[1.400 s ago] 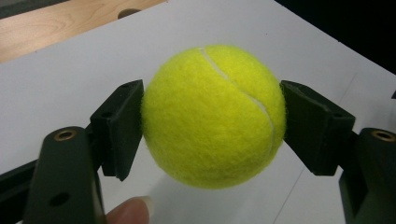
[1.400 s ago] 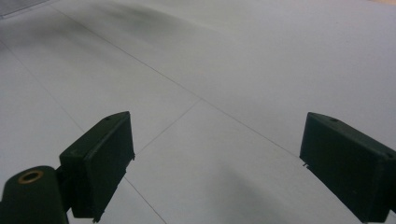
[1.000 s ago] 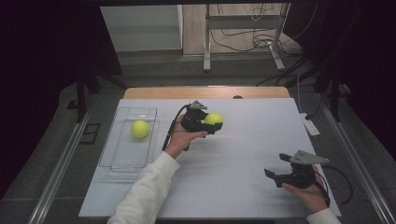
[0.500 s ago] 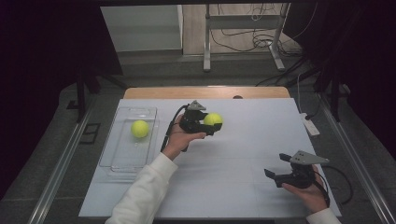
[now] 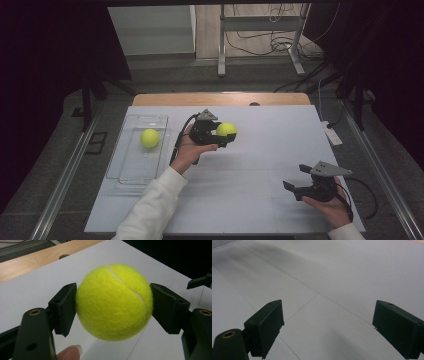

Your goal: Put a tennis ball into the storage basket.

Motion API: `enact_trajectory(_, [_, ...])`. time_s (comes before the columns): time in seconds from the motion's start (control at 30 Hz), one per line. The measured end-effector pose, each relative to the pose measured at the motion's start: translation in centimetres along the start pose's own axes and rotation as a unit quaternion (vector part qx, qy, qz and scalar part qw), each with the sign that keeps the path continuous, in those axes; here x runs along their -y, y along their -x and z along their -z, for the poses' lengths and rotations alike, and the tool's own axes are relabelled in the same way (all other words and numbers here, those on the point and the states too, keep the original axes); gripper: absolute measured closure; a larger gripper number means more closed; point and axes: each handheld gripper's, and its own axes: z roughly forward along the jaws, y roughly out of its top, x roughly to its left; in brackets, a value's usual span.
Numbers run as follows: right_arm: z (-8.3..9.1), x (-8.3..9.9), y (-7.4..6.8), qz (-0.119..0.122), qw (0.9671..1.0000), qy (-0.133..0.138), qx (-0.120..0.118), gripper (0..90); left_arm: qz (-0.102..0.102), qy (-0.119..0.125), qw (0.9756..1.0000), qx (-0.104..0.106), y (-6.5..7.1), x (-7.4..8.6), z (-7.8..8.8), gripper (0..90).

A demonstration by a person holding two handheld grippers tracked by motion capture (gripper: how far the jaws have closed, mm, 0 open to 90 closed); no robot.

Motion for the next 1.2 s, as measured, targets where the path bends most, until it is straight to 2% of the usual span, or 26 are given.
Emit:
enact_trajectory(0.37, [0.0, 0.0, 0.0, 0.000, 1.0000, 0.000, 0.000, 10.4, -0.006, 0.009, 0.9999, -0.002, 0.1, 0.3, 1.3, 26.9])
enact_trajectory(1.2, [0.0, 0.0, 0.0, 0.000, 1.0000, 0.000, 0.001, 10.4, 0.001, 0.036, 0.9993, -0.007, -0.1, 0.1, 3.5, 26.9])
